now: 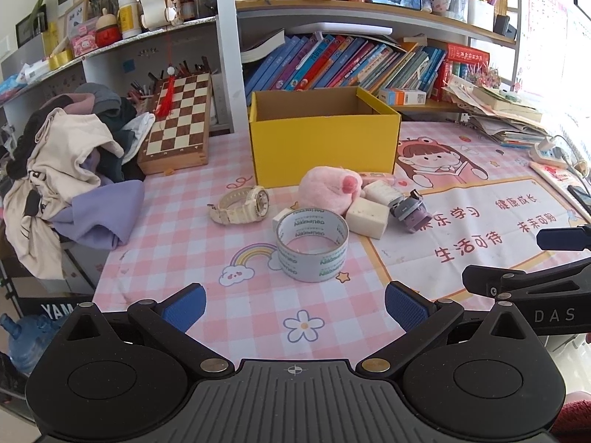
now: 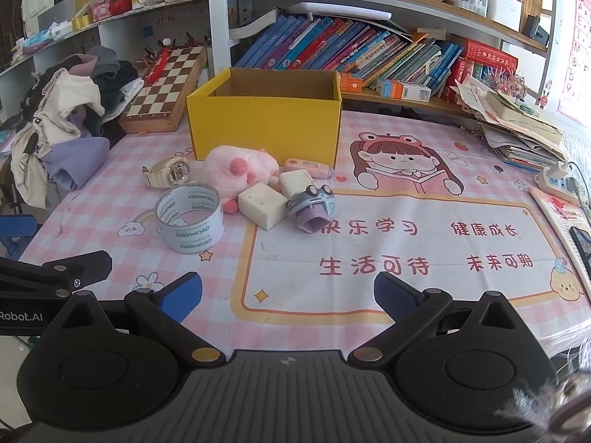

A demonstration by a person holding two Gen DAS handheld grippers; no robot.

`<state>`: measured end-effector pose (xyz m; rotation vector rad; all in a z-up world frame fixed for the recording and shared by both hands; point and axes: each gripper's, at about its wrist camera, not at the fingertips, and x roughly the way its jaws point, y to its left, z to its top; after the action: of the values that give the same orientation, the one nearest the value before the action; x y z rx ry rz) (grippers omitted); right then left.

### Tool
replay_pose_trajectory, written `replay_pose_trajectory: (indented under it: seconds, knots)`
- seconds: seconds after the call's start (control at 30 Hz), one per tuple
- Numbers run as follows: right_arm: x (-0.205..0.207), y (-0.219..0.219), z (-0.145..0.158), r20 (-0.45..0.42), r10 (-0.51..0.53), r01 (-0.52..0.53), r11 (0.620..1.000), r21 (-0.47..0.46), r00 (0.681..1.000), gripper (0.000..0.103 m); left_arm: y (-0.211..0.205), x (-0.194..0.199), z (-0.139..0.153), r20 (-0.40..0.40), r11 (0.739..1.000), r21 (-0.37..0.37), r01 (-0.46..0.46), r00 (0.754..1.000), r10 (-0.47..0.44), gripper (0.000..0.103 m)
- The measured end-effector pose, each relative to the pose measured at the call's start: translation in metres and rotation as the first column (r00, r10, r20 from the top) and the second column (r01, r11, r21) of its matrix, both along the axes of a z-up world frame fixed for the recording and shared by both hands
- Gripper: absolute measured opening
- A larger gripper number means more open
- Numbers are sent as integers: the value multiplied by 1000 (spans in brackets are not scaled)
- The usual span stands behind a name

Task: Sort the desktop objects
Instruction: 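Move the left tool toward the clear tape roll while the right tool approaches the grey toy car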

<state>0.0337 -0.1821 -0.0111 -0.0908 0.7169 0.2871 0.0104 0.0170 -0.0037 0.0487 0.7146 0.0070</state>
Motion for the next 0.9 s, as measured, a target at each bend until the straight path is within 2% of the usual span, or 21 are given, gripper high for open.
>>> replay_pose_trajectory:
  seconds: [0.27,0.63,0.9]
  knots:
    - [11,-2,-1,-12,17,-17,1000,21,1000,98,-2,9,-3,-17,1000,4,-8,1000,8,103]
    - [37,-5,-2,-30,63,-63,998,9,998,77,-9,27,-6,-34,999,-14,-29,999,29,103]
    - [64,-7,-6,-59,108,-108,994,-3,992,75,-15,45,-13,-58,998,-32,-50,997,48,103]
